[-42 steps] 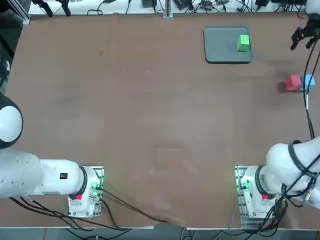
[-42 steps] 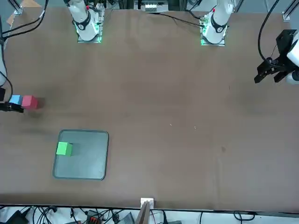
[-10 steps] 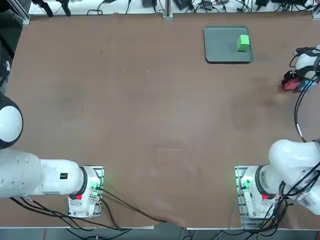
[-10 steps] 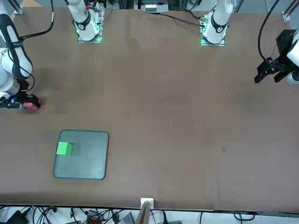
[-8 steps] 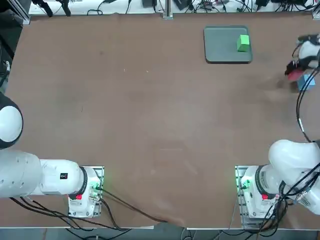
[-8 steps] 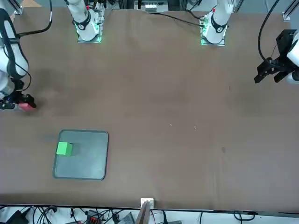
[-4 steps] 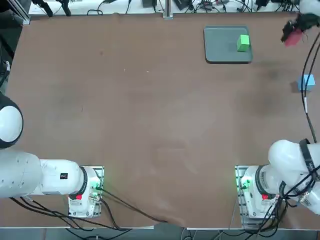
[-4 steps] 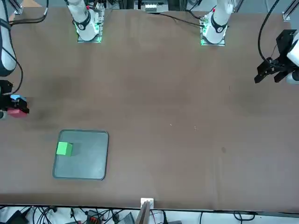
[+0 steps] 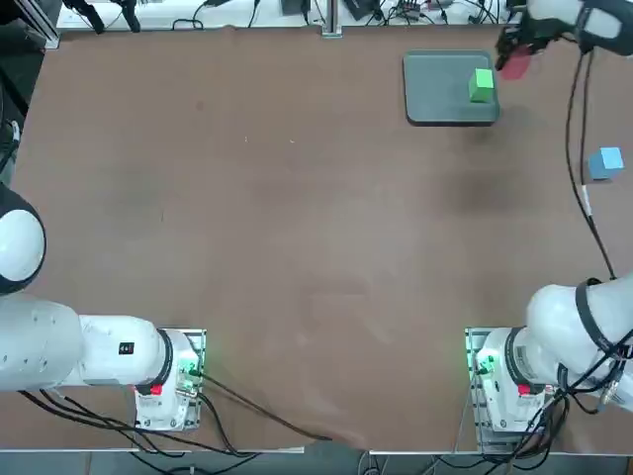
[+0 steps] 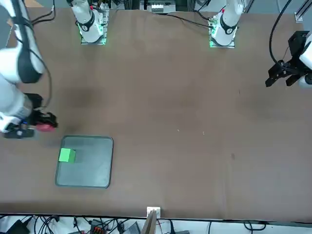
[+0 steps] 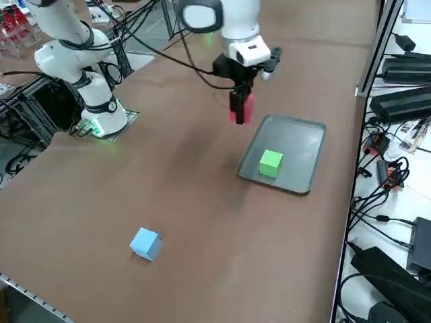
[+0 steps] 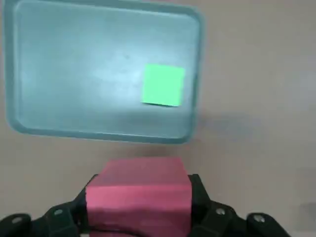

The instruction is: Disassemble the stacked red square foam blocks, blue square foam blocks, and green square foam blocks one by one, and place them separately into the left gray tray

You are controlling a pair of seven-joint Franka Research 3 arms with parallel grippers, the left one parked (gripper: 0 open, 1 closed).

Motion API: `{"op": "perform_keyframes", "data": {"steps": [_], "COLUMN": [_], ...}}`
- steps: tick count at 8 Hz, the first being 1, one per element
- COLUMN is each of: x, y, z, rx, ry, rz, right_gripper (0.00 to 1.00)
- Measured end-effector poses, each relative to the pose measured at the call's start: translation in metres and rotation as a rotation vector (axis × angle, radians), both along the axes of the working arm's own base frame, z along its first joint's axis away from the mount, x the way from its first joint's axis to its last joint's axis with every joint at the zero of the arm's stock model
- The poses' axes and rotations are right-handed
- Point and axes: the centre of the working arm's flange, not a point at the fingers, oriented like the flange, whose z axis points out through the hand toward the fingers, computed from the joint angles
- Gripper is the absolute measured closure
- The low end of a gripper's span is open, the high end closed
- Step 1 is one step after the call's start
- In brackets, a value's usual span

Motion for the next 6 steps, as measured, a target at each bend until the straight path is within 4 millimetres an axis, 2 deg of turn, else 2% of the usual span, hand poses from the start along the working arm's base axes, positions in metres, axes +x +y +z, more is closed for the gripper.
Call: {"op": "perform_keyframes", "data": {"steps": [1, 2, 4, 5, 6], "x": [0.007, 0.017, 0.034, 0.037, 0.038], "y": [0.023, 0.035, 0.039, 0.042, 0.055], "z": [-0.019, -0.04, -0.077, -0.083, -0.084], "rx": [0.028, 0.06, 0.073, 0.059, 0.031], "ry": [0.02, 0.041, 0.063, 0.061, 0.05], "rz": [-0.027, -0.052, -0.052, -0.06, -0.066], "right_gripper": [0.22, 0.22, 0.22, 0.22, 0.22]}}
